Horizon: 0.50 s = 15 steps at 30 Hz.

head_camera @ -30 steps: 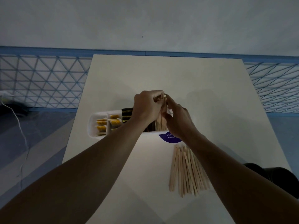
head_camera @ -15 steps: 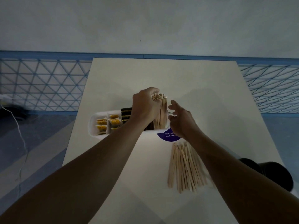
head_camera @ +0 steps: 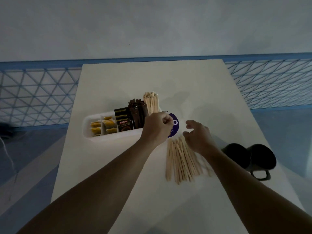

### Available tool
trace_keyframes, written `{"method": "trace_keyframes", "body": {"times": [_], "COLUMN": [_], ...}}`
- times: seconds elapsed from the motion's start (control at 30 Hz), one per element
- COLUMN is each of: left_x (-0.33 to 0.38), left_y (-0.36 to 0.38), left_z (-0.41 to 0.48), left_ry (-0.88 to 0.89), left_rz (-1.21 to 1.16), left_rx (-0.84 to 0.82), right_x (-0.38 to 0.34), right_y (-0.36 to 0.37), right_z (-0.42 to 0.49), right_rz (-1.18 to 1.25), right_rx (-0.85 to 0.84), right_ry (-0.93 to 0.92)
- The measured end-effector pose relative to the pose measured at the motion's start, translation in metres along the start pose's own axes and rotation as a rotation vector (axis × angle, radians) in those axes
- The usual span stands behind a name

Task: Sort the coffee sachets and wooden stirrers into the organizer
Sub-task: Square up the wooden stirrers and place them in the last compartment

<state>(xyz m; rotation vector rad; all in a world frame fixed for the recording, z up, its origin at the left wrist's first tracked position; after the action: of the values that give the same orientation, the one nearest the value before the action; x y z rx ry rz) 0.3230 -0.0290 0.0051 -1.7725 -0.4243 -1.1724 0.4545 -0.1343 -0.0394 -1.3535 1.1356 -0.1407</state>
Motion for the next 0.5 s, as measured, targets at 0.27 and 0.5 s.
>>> {"method": "trace_keyframes", "body": {"times": [0.27,0.5], "left_x": [-0.044,-0.071], "left_y": [0.047,0.071], "left_z": [-0.035,-0.056], "left_ry": [-0.193,-0.311], "left_rz": [0.256,0.378], "left_rx": [-0.132,-0.223], "right_x": [0.032,0.049], "right_y": [0.008,0.02], "right_z": [-0.037,-0.053], "right_rz": [-0.087,-0.171], "right_rx": [-0.05,-0.115], "right_ry": [0.087,0.149]}}
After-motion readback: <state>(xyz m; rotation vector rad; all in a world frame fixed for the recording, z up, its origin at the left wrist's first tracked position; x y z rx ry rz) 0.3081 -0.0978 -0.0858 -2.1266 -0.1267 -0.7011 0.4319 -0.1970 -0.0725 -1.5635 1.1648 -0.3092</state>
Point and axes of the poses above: each hand's wrist, its own z-axis towards the middle knuckle, its own y-axis out of the palm, x = y × z, the point moved 7 cm from there along z, towards the middle knuckle, and after that the axes turned 5 degrees about x, right-handed, at the moved point
